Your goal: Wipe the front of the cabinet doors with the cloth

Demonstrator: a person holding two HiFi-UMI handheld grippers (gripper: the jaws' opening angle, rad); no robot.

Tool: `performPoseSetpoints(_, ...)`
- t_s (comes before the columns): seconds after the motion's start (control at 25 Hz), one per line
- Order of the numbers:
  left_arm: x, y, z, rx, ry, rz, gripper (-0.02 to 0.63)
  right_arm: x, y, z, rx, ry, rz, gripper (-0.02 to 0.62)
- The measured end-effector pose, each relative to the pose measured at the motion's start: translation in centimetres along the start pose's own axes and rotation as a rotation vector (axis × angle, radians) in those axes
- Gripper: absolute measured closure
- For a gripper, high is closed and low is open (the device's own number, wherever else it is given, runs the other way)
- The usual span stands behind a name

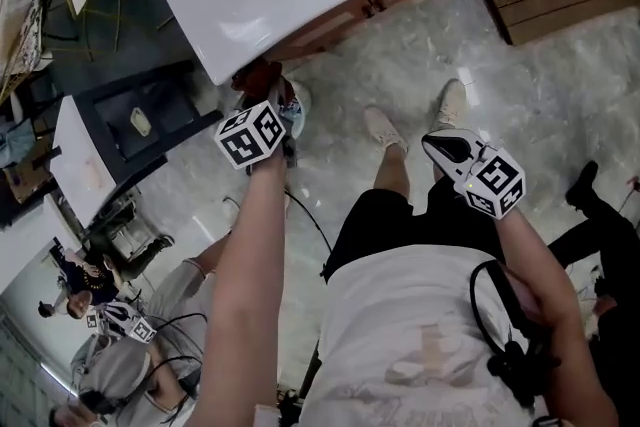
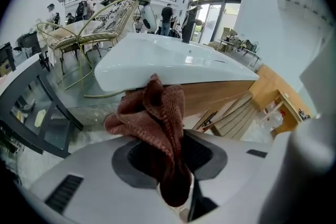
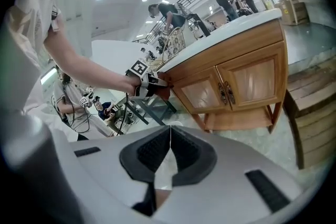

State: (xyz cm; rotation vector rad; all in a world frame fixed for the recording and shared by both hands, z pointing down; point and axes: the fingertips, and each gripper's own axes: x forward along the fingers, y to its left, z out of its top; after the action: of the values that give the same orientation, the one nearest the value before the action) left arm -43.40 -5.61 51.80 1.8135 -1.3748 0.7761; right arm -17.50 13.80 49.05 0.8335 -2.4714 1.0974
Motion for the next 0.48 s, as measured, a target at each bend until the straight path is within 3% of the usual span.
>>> performPoseSetpoints(0.32,1.4,-0.7,0.7,-0.009,0.028,0.057,0.488,-1.8,-1.8,-0.3,0.024,-0.008,-0.005,0.581)
performPoseSetpoints(0.48,2.2,-1.5,0.6,-0.036,0.025,0.022,0.488,-2.5,-3.0,0.1,0.034,-0.022,-0.014,0.581)
